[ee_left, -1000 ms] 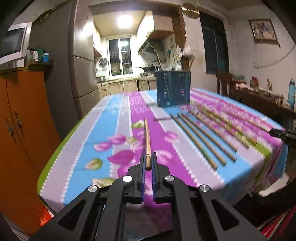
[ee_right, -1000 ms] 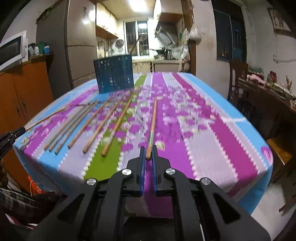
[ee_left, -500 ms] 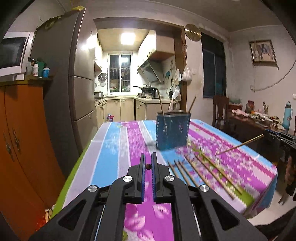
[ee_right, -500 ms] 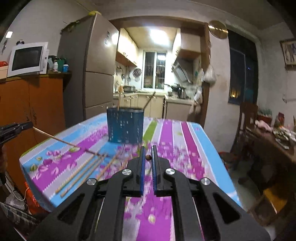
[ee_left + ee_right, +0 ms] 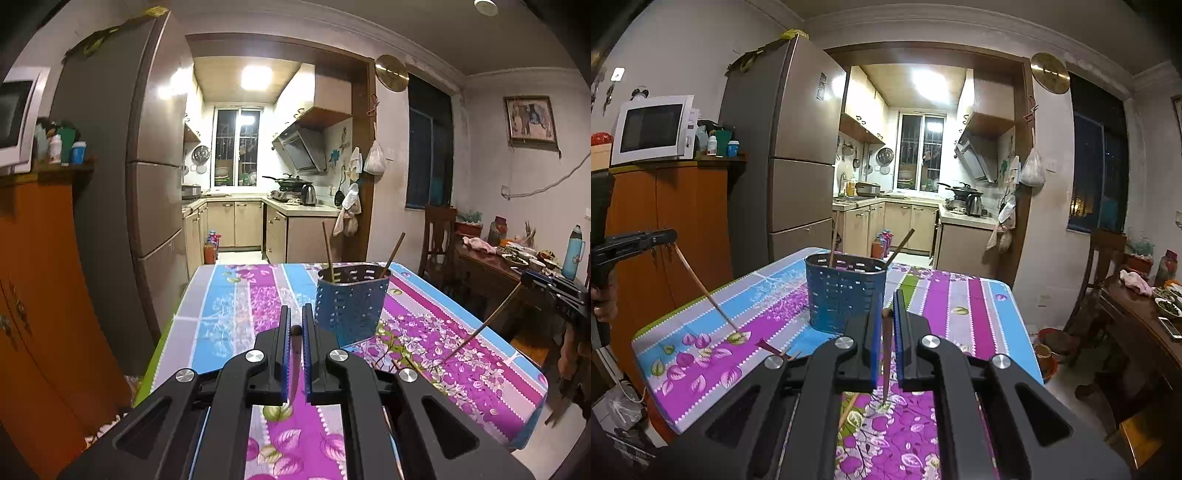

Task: Organize utensils
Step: 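Carry the left tool's chopstick to the blue holder while the right tool carries its chopstick there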

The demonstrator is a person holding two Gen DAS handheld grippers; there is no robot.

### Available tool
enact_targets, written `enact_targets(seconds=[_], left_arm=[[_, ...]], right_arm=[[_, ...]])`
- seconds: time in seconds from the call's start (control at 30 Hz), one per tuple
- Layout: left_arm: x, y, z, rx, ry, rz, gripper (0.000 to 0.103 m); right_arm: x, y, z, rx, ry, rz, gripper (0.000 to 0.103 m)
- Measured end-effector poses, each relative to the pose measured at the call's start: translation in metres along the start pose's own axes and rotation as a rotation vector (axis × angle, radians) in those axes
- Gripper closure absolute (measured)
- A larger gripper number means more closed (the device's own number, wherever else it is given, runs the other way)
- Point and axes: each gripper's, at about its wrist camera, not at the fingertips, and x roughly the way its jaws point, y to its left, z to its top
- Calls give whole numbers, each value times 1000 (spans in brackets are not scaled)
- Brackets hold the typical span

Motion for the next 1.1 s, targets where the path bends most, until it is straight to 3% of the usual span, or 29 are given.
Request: enact_targets(seconds=[0.53,0.77,0.93,1.1], left_arm=[[-1,-24,32,29,-14,-53,96],[4,-38,44,27,-29,-110,96],[21,-45,81,9,-102,-151,96],[49,-52,138,5,-227,-131,96]], right_arm=[[-9,-2,26,-13,-53,15,98],[-4,-1,38,7,-49,62,98],[16,-2,64,20,-64,99,98],[35,-3,124,40,-204,107,98]])
